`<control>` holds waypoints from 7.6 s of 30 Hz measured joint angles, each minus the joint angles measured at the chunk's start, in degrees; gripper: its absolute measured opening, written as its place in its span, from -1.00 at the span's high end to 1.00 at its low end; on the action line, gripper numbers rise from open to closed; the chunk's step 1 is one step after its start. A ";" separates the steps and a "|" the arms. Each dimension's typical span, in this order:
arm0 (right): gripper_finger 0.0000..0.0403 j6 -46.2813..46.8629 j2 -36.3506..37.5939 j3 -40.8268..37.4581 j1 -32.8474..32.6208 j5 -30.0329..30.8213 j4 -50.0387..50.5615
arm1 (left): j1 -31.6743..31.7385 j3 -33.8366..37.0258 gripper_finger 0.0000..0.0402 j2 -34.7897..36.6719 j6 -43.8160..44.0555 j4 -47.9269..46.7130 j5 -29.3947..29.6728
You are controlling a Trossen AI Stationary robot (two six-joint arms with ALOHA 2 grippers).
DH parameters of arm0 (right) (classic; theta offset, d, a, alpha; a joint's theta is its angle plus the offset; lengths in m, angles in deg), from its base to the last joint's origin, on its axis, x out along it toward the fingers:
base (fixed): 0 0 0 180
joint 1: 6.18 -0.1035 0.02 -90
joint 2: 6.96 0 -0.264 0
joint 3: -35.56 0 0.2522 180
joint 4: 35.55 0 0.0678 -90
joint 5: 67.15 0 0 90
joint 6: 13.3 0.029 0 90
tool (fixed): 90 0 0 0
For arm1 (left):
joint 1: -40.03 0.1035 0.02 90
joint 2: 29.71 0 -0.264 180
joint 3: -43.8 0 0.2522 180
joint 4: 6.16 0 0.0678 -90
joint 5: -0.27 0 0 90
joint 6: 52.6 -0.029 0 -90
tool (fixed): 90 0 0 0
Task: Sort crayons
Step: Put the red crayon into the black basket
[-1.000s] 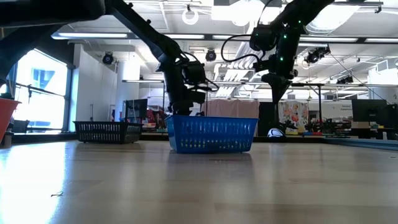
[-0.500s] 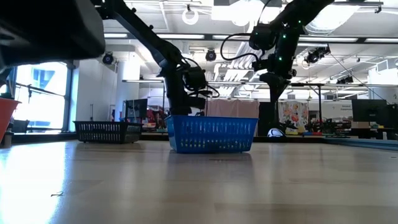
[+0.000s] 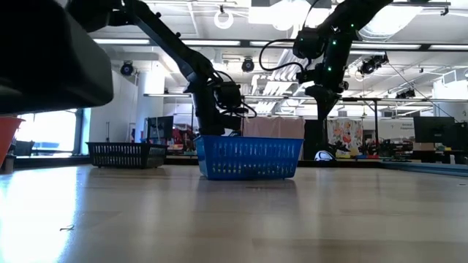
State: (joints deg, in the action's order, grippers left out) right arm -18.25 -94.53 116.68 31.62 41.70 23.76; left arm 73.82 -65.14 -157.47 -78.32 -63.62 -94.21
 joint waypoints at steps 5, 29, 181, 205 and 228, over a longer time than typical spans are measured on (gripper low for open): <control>0.92 0.00 0.00 0.00 0.00 0.00 0.01 | 0.01 0.00 0.60 -0.07 0.00 -1.24 -0.03; 0.92 0.00 0.00 0.00 -0.01 -0.23 -0.07 | -1.75 0.42 1.00 9.60 7.01 -16.63 -3.82; 0.92 0.00 0.00 0.00 0.48 4.59 -7.10 | 0.99 -14.56 1.00 -7.33 13.63 -17.26 -4.06; 0.92 0.00 0.00 0.00 0.48 4.55 -7.32 | -0.39 -16.72 1.00 10.33 19.90 -45.55 5.70; 0.92 0.00 0.00 0.00 0.47 4.55 -7.35 | 3.28 30.03 1.00 35.20 34.14 -16.15 6.65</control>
State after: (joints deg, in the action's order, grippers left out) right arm -18.25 -94.53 116.68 32.08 46.25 16.41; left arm 77.10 -35.10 -122.27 -44.18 -79.77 -87.56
